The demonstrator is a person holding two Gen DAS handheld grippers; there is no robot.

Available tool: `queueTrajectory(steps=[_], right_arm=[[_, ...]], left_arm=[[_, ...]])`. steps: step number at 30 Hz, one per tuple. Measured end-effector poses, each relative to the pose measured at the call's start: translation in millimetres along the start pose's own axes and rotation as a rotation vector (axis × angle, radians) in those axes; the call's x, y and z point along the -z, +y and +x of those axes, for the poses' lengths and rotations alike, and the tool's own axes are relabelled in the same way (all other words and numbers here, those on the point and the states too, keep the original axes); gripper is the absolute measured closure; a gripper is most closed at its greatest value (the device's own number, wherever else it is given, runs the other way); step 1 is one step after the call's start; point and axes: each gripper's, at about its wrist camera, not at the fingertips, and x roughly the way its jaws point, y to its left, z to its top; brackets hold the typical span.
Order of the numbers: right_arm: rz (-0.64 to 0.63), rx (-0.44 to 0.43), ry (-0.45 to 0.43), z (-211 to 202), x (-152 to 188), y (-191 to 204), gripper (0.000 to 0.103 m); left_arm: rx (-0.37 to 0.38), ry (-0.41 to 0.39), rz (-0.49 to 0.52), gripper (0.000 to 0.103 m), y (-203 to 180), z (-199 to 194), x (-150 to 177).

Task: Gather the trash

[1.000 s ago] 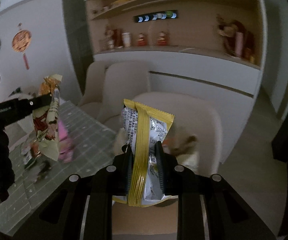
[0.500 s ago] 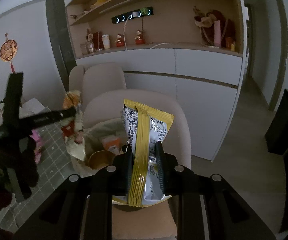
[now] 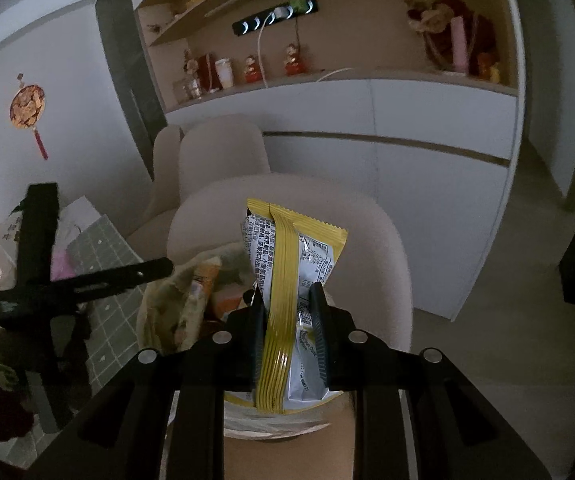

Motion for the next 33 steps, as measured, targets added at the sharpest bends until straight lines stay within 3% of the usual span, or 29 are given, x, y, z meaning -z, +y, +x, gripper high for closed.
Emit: queueTrajectory(steps=[5, 12, 14, 17, 24, 33], right_arm=[[-0.027, -0.067, 0.061, 31.8, -7.4, 23.0, 0.082], [-0.105, -0.147, 0.184, 109.3, -17.9, 88.6, 0.082], [-0.111, -0.132, 0.249, 136.3, -12.8, 97.2, 0.082], [-0.092, -0.059, 0.417, 183.9, 1.9, 93.1, 0.082], [-0.070, 0.059, 0.529, 198.9, 10.0, 85.5, 0.081], [0.002, 0.032, 0.384, 148.1, 12.5, 92.2, 0.055]], left_arm=[[-0.076, -0.026, -0.039, 0.053, 19.9, -35.2, 8.7], [-0.161, -0.068, -0.081, 0.053, 51.1, -91.4, 28.4], [-0.180, -0.078, -0.110, 0.053, 63.7, -109.0, 35.2], [-0.212, -0.093, -0.138, 0.053, 79.7, -130.9, 44.6], [-0.260, -0.105, -0.213, 0.053, 115.2, -160.3, 64.3], [-0.237, -0.095, -0.246, 0.053, 131.3, -174.4, 83.8]])
